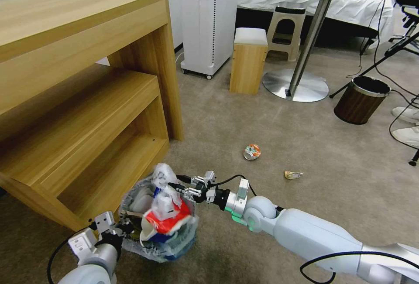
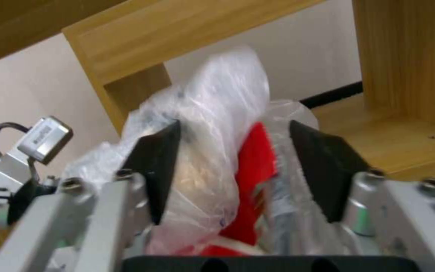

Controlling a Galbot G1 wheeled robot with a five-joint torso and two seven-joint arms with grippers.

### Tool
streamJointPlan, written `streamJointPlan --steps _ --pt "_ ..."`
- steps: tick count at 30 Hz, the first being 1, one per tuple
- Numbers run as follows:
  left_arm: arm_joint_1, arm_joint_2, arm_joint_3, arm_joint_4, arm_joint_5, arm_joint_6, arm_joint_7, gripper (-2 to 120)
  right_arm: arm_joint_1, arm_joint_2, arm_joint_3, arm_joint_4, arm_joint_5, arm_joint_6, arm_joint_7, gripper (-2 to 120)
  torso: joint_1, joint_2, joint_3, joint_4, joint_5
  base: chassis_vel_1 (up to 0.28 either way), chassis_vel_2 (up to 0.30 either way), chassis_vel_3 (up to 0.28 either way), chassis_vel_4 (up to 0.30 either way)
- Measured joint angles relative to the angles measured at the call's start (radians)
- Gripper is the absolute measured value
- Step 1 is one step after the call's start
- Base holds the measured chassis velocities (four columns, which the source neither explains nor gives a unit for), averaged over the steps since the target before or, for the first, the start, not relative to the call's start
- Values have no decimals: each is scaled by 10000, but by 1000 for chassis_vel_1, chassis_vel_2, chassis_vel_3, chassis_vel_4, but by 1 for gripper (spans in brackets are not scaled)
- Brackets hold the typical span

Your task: Pick up the trash bin and place the garbage on the floor into it.

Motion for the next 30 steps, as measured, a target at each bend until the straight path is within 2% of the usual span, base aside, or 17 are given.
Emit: streamJointPlan --steps 4,5,7,9,10,20,24,30 --pt "24 0 60 -131 32 16 25 0 247 -43 -208 318 20 -103 253 80 1 0 0 1 -1 0 0 0 0" --pt "24 0 60 -131 32 16 25 0 247 -43 -208 318 20 -103 253 80 1 0 0 1 -1 0 0 0 0" --pt "18 28 -8 -105 20 15 30 0 340 -43 -246 439 24 -109 279 92 0 0 0 0 -1 0 0 0 0" --pt "18 34 -26 -89 19 16 31 0 355 -45 -248 469 28 -109 283 93 0 0 0 1 -1 0 0 0 0" --pt "16 37 -38 -47 18 16 30 0 387 -60 -249 546 33 -109 287 98 0 0 0 1 -1 0 0 0 0" --pt "-61 57 -105 277 13 9 31 0 250 -241 340 1081 108 -127 475 100 0 0 0 1 -1 0 0 0 0" --pt "-73 74 -138 355 23 9 31 0 38 -281 900 1282 105 -127 787 100 1 0 0 1 -1 0 0 0 0" --pt "-57 144 -203 429 26 -10 30 0 -659 -582 2526 1559 293 -156 1433 100 1 -1 0 2 -1 0 0 0 0"
